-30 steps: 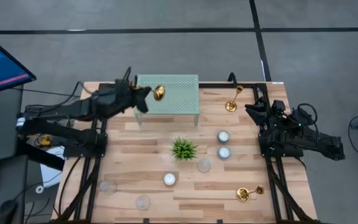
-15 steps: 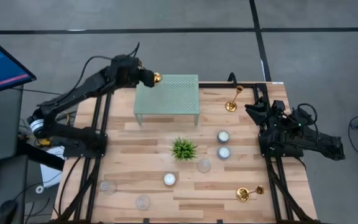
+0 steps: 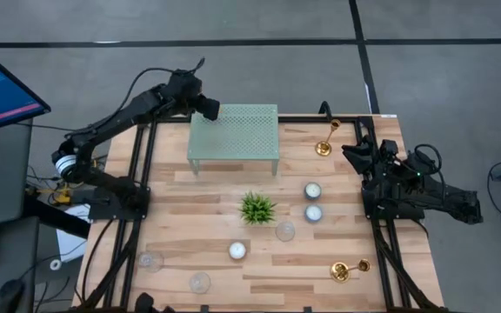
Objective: Pick & Place candle stick holders
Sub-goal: Put the middle left gold candle holder on the shelf
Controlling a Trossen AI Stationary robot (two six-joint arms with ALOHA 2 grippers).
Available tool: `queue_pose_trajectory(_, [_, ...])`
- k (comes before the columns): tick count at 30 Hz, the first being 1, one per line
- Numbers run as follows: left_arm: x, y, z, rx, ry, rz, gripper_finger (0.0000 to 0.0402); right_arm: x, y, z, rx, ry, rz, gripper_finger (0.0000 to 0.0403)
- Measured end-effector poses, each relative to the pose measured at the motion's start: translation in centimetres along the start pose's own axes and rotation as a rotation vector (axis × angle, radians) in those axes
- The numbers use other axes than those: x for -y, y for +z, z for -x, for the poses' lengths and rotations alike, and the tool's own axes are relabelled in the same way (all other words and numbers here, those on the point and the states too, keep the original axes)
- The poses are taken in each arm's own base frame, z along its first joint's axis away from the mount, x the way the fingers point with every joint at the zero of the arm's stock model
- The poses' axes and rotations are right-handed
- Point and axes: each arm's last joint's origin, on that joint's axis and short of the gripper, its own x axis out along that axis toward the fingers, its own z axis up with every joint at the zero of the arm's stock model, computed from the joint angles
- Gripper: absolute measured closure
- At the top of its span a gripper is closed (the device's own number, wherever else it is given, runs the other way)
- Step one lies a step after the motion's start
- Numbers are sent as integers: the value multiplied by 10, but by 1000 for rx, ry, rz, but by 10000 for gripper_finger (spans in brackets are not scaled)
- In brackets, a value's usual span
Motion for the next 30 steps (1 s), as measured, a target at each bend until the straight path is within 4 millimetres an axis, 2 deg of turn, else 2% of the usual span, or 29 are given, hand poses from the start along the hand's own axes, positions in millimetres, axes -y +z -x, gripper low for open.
queue_pose_trajectory(7, [2, -4, -14, -35, 22, -37, 386, 0, 0, 0, 0, 0, -2, 300])
queue_pose_trajectory(12, [-7, -3, -20, -51, 55, -40, 386, 0, 0, 0, 0, 0, -2, 300])
queue_pose_trajectory(18, [-18, -2, -22, -68, 77, -19, 386, 0, 0, 0, 0, 1, -2, 300])
queue_pose_trajectory(30, [-16, -4, -22, -88, 51, -28, 386, 0, -1, 0, -6, -2, 0, 300])
